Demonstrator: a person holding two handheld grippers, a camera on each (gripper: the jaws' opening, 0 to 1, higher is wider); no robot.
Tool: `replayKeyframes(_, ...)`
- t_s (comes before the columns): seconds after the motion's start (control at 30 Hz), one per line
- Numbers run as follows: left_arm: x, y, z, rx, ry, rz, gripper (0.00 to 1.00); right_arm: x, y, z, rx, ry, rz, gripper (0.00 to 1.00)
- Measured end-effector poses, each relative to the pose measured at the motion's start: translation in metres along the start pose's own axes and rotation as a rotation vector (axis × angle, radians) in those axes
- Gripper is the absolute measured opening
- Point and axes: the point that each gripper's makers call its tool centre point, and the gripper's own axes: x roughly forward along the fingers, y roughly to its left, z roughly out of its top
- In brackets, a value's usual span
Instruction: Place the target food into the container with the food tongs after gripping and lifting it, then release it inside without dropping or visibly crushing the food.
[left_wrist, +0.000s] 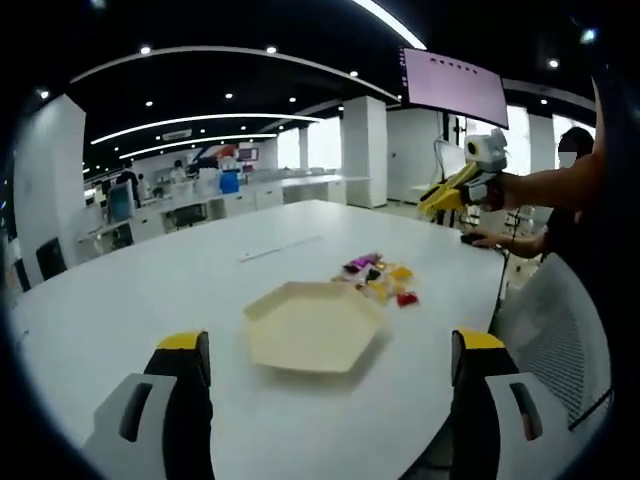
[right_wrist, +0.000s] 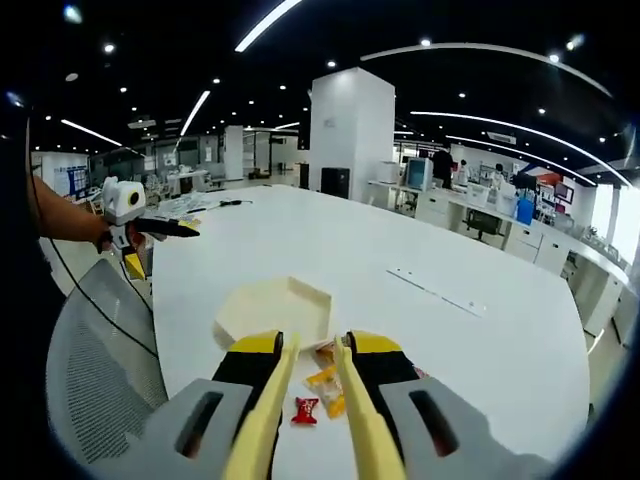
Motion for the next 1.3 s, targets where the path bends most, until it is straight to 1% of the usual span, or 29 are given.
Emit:
replayKeyframes(0.1,-0.003,0.003,-0.007,-0.016,0.003,0.009,0.97,0.002,0.001,0.000,0.004,-0.002,0.003,0.25)
replayKeyframes(0.63,-0.004,0.005,-0.025,-0.037,0.016,0.041,0.95,0.020,0.008,-0.007,0.003,0.018,0.017,0.25)
replayKeyframes(0.8,-0.003,0.006,-0.023,-0.041,0.006,0.050,0.97,0.025,0.010,-0.008,0.002,0.022,0.023,0.25)
replayKeyframes(1.13,0.001,0.004,-0.029,-0.044,0.019,0.048,0.98,0.034,0.011,-0.022,0.018,0.040,0.025,0.25)
replayKeyframes(1.3,0.004,0.001,-0.032,-0.046,0.028,0.036,0.99,0.039,0.011,-0.029,0.029,0.050,0.025,0.25)
